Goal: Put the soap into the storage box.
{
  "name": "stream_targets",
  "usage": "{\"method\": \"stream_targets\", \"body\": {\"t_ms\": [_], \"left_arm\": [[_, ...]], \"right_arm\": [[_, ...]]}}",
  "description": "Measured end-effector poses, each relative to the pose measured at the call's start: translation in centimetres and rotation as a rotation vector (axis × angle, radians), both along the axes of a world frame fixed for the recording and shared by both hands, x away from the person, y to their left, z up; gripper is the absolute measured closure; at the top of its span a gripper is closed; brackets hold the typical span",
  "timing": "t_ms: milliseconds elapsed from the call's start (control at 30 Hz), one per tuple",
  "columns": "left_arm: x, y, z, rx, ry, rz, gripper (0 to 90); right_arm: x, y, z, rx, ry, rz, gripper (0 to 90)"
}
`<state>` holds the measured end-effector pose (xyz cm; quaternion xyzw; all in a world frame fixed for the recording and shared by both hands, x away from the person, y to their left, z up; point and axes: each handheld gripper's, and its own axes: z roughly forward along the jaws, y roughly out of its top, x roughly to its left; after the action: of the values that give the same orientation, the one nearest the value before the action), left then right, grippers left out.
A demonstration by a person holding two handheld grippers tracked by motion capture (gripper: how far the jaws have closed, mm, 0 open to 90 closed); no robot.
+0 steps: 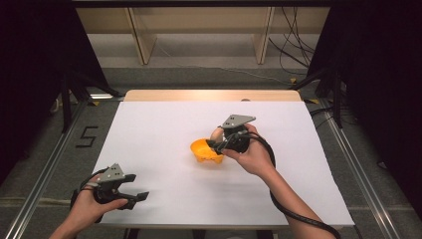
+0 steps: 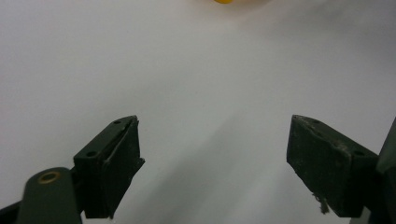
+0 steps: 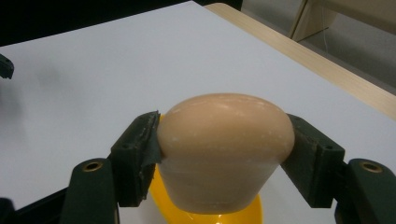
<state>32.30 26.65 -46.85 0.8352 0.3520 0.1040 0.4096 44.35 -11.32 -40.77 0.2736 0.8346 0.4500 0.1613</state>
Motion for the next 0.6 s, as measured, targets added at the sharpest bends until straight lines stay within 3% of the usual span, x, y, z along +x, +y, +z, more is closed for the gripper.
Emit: {"method": "stream_targets", "body": {"t_ms": [233,333,400,567,600], "left_arm": [[0.0,-0.1,0.0,-0.008,0.000,0.002,17.3],[0.0,0.0,0.0,-0.002,-0.009,-0.005,17.2],[0.0,0.0,0.0,0.000,-0.014,-0.010,17.2],[0.0,-0.1,0.0,-0.016,-0.014,-0.002,17.2],[0.0,0.0,0.0,0.000,-0.015,-0.011,17.2]], "right_arm": [[0.2,0.1,-0.6,-0.013,0.004,-0.006,33.8],[0.3,0.2,-0.9,-0.018,0.039,-0.008,33.8],[0.5,0.3,-1.1,-0.022,0.018,0.002,33.8],[0.5,0.5,-1.4,-0.036,0.057,-0.013,33.8],[0.6,0.5,-1.4,-0.038,0.055,-0.010,33.7]]}}
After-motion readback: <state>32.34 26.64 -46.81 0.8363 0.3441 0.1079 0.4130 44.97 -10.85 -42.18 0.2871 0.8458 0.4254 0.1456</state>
